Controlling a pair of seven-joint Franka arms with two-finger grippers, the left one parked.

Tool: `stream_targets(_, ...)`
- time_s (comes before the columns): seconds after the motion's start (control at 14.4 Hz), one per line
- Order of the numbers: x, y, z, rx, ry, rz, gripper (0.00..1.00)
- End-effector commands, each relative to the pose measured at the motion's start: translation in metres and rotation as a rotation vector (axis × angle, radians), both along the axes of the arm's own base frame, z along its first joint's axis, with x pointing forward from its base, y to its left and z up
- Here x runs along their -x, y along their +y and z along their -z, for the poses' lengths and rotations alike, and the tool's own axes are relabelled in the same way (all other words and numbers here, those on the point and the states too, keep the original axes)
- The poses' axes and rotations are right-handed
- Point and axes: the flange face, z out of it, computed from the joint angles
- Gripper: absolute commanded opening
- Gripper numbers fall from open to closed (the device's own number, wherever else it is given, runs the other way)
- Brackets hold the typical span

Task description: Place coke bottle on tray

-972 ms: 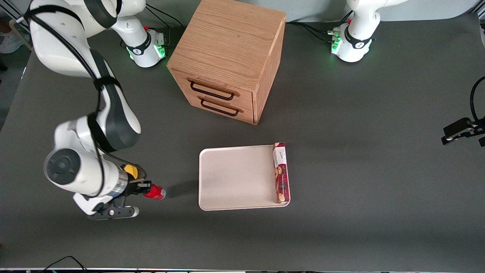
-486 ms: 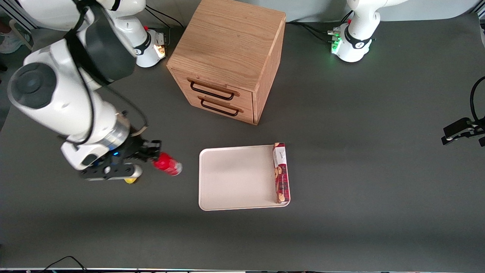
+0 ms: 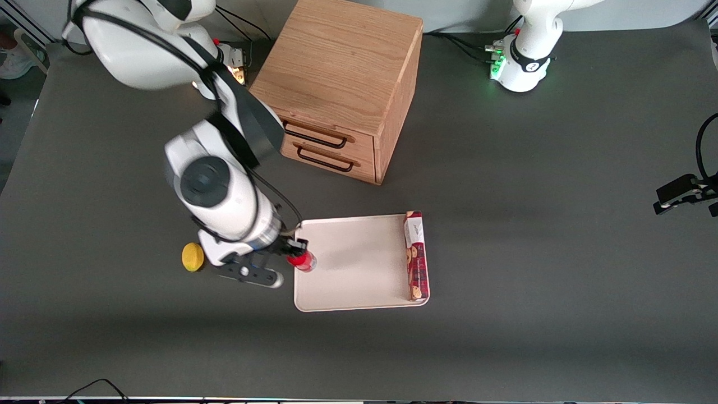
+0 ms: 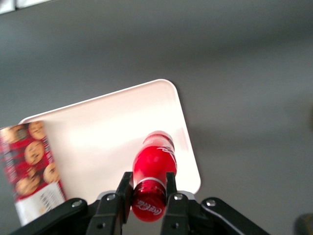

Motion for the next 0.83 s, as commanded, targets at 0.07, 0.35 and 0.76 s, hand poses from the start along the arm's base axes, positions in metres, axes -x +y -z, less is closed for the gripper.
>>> stream_targets(0.07,0.001,0.011,0.026,0.006,-0.008,0.045,0.03)
stream_targets(0.35,0.0,0.005,0.014,0.013,-0.021,0.073,1.0)
stream_targets(0.76,0.036,-0.093,-0.177,0.131,-0.068,-0.095,1.0)
